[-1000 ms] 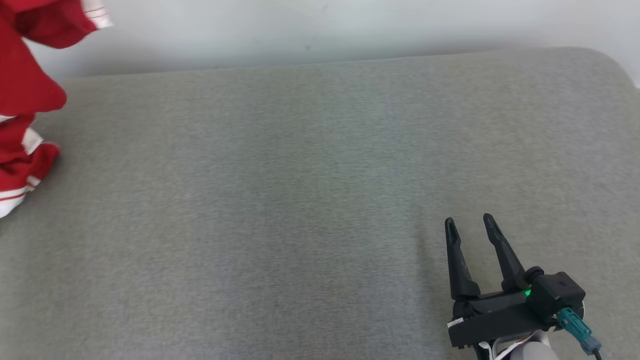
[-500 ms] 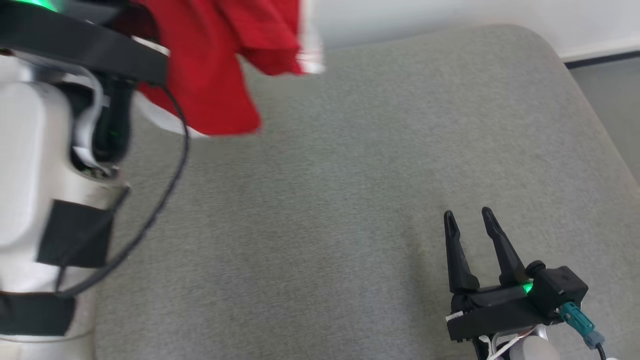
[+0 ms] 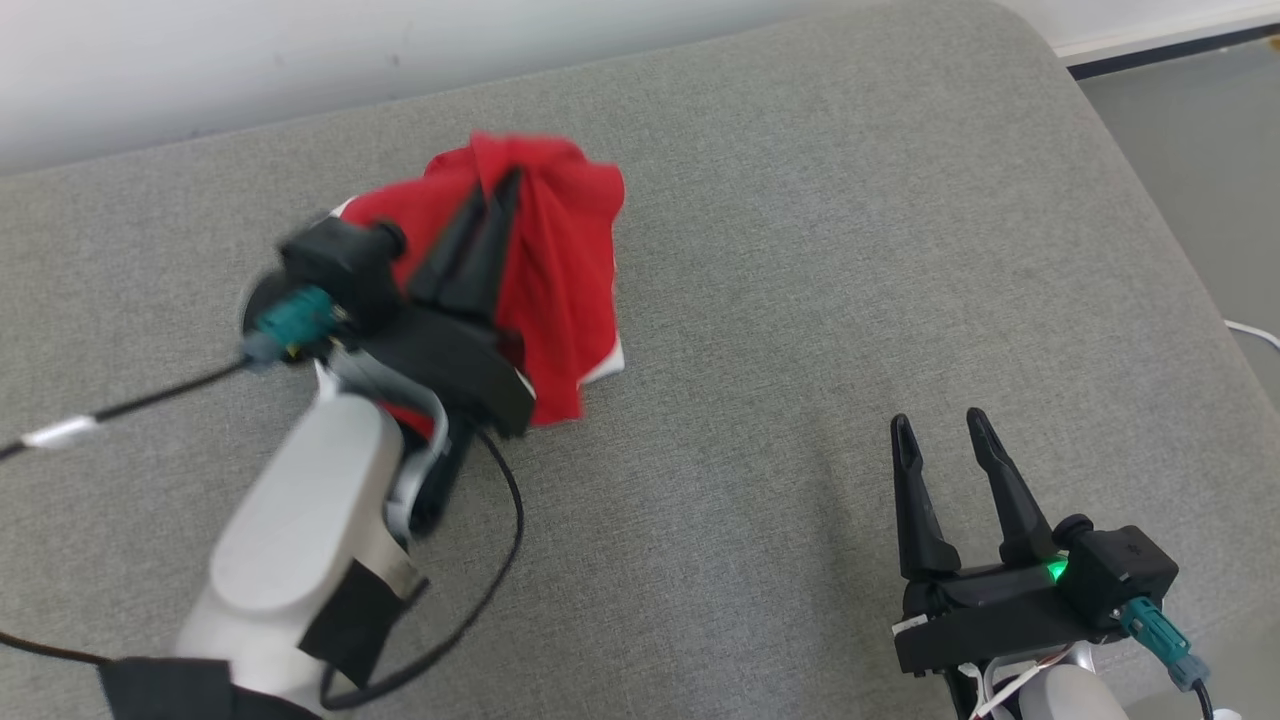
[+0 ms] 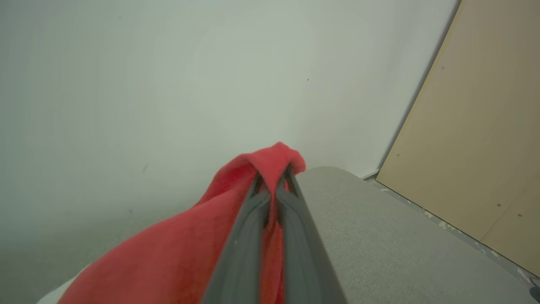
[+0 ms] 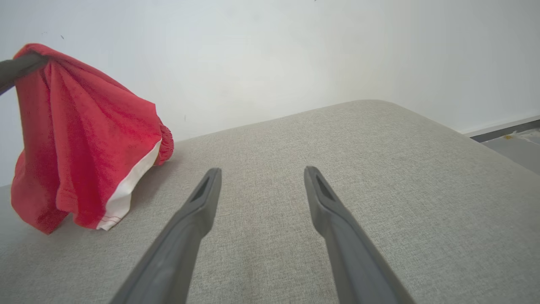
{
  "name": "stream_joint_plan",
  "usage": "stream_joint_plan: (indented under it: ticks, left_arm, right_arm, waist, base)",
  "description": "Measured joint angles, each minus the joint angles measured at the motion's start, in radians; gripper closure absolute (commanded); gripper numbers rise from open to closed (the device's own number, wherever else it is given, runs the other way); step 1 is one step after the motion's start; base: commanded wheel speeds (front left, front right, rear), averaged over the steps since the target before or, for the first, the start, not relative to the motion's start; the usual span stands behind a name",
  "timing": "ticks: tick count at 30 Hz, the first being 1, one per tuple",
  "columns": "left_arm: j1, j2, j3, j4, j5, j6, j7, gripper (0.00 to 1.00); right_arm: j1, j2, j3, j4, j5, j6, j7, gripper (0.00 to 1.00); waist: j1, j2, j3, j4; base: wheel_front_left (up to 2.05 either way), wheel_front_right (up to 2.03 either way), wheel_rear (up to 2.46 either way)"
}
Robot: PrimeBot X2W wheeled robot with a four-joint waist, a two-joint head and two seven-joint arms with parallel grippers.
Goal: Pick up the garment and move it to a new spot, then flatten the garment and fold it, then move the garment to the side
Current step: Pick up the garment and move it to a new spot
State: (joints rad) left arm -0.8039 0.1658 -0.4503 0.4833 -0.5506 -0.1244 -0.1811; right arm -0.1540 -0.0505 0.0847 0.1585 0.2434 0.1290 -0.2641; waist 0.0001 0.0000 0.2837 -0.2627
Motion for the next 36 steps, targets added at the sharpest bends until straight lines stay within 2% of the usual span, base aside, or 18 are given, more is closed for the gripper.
stream_joint_plan:
  ticks: [8,13,14,15,16,18,21,27,29,30,36]
  left_arm:
    - [0.054,-0.032,-0.080,0.194,0.009,-0.005,-0.048,1.00]
    - [0.088,-0.047,-0.111,0.267,-0.008,-0.005,-0.065,1.00]
    - [0.087,-0.051,-0.117,0.267,-0.012,-0.005,-0.068,0.68]
    - [0.087,-0.055,-0.121,0.264,-0.015,-0.005,-0.070,0.24]
    - [0.086,-0.057,-0.125,0.257,-0.017,-0.005,-0.074,0.00]
    - [0.080,-0.054,-0.124,0.230,-0.017,-0.006,-0.078,0.00]
    - [0.069,-0.041,-0.072,0.154,-0.012,-0.006,-0.080,0.00]
    - [0.118,0.024,0.020,0.008,0.038,0.026,-0.081,0.00]
    - [0.153,0.050,0.051,-0.033,0.056,0.038,-0.081,0.00]
    - [0.219,0.086,0.100,-0.086,0.067,0.055,-0.081,0.00]
    - [0.405,0.133,0.214,-0.203,0.116,0.103,-0.081,0.00]
  right_arm:
    - [-0.008,0.000,0.008,0.001,-0.007,0.000,0.000,0.00]
    - [-0.005,0.000,0.008,0.005,-0.012,0.000,0.000,0.00]
    - [-0.004,0.000,0.005,0.006,-0.014,0.000,0.000,0.00]
    - [-0.003,0.000,0.003,0.007,-0.016,0.000,0.000,0.00]
    - [-0.001,0.000,0.008,0.006,-0.016,0.000,0.000,0.00]
    - [0.009,0.001,0.010,0.005,-0.017,0.000,0.000,0.00]
    - [0.029,0.000,0.010,0.004,-0.023,0.000,0.000,0.00]
    - [0.052,0.000,0.011,0.000,-0.024,0.000,0.000,0.00]
    - [0.058,0.000,0.010,-0.002,-0.025,0.000,0.000,0.00]
    - [0.067,0.000,0.008,-0.005,-0.033,0.000,0.000,0.00]
    - [0.082,0.001,0.004,-0.011,-0.038,0.000,0.000,0.00]
  waist:
    - [0.0000,0.0001,-0.005,0.009]
    - [0.0000,0.0000,-0.016,0.016]
    - [0.0000,0.0000,-0.019,0.019]
    - [0.0000,0.0000,-0.023,0.023]
    - [0.0000,0.0001,-0.028,0.026]
    - [-0.0001,0.0000,-0.038,0.034]
    - [0.0000,0.0000,-0.057,0.050]
    - [-0.0001,0.0000,-0.094,0.087]
    - [-0.0001,0.0000,-0.106,0.100]
    - [-0.0001,0.0000,-0.121,0.119]
    - [-0.0002,0.0000,-0.152,0.145]
  base:
    - [0.00,0.00,0.00]
    - [0.00,0.00,0.00]
    - [0.00,0.00,0.00]
    - [0.00,0.00,0.00]
    - [0.00,0.00,0.00]
    - [0.00,0.00,0.00]
    - [0.00,0.00,0.00]
    - [0.00,0.00,0.00]
    - [0.00,0.00,0.00]
    - [0.00,0.00,0.00]
    - [0.00,0.00,0.00]
